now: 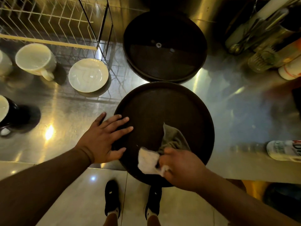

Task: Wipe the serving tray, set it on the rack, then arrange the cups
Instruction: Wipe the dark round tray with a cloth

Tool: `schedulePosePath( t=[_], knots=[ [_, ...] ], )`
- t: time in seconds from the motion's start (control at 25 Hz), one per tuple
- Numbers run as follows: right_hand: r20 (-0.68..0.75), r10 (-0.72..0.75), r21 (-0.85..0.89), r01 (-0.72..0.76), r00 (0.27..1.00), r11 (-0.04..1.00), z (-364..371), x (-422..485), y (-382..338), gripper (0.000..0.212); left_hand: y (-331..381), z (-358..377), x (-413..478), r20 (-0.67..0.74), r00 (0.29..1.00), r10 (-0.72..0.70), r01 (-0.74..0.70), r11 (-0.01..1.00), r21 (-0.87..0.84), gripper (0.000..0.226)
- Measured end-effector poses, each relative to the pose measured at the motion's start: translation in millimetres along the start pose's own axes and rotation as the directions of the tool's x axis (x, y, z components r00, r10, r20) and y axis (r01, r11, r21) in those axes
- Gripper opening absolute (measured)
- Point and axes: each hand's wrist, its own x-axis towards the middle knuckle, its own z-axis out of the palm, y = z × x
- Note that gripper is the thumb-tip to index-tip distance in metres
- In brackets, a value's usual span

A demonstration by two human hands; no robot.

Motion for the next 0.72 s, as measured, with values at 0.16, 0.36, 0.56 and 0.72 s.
schedulePosePath(
  t=[0.16,0.36,0.56,0.72],
  knots=[
    [0.107,0.146,0.143,-0.161,0.983,0.977,-17,-25,15,0.011,1,0,-1,0.016,1.0,-0.001,0.001,1.0,0.002,0.074],
    [-0.342,0.364,0.46,-0.183,0.866,0.869,-63,41,17,0.015,-1,1,-2,0.007,1.0,0.008,-0.008,1.0,0.001,0.075],
    [-0.518,-0.002,-0.196,-0.117,0.855,0.974,-68,143,17,0.027,0,3,0,-0.019,1.0,0.013,-0.013,1.0,0.006,0.074],
    [-0.394,0.089,-0.209,-0.184,0.915,0.96,-67,131,55,0.025,1,3,1,-0.048,0.999,0.005,-0.005,1.0,-0.008,0.075]
  ],
)
